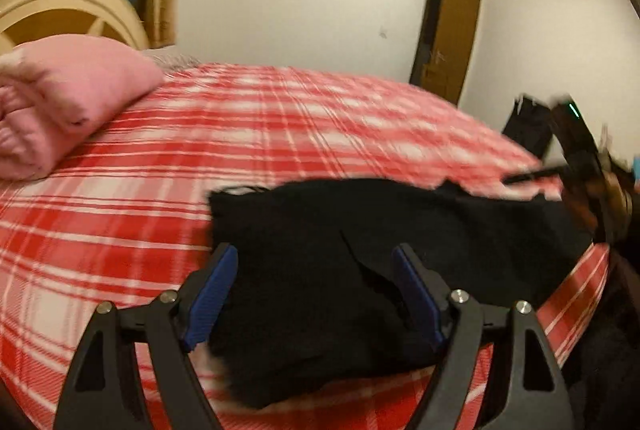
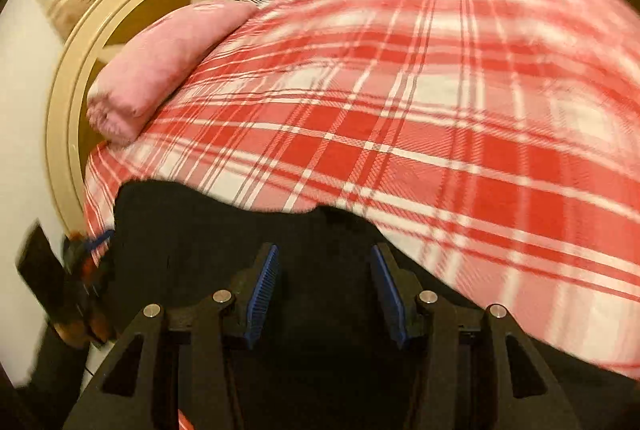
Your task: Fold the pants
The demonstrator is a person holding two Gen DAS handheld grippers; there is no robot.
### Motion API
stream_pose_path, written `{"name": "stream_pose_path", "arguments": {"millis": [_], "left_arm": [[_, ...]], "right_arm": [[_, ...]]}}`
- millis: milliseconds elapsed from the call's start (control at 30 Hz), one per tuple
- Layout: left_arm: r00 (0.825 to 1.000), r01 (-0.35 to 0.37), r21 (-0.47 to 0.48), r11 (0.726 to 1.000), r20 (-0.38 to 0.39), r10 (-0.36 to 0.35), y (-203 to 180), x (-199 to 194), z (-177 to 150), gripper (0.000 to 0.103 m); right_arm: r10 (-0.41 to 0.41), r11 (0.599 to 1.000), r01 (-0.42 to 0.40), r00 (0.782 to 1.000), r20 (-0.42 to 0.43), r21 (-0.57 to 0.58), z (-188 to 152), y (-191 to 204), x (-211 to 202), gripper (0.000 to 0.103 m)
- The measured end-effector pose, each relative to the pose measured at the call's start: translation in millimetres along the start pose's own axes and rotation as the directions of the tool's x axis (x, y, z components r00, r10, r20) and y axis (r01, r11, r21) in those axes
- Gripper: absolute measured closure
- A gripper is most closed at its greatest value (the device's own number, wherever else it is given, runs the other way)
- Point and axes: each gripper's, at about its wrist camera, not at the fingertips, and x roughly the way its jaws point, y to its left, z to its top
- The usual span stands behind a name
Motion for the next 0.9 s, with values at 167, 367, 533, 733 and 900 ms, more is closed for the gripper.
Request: {"name": "stream_pose_path", "arguments": {"millis": [167, 367, 533, 733, 900], "left_arm": [[0.997, -0.03, 0.095, 0.995, -0.069, 0.037, -8.2, 23.8, -11.4, 0.021], [0.993, -0.05, 0.103, 0.993, -0.103, 0.061, 5.1, 25.0, -16.5, 0.014], [0.991, -0.07, 0.082, 0.994, -0.109, 0.079, 3.8, 23.3, -13.0, 0.014], [0.996, -0.084, 0.142, 0.986, 0.01, 0.083, -31.8, -17.1, 3.5, 0.014], [1.0, 0.026, 0.293, 0.956, -0.015, -0.023, -99.7, -17.2, 0.0, 0.028]], "right_arm": [[-0.015, 1.0, 0.016, 0.999, -0.039, 0.002, 9.4, -0.7, 22.4, 0.101], [-0.03, 0.999, 0.028, 0.998, -0.061, -0.021, 17.5, -2.9, 25.1, 0.098], [-0.105, 0.98, 0.095, 0.993, -0.048, -0.175, -13.5, 7.3, -29.9, 0.055], [-0.345, 0.81, 0.312, 0.938, 0.027, -0.497, -103.8, 19.9, -140.1, 0.055], [-0.571, 0.658, 0.52, 0.816, 0.089, -0.545, -177.2, -9.7, -186.7, 0.055]]}}
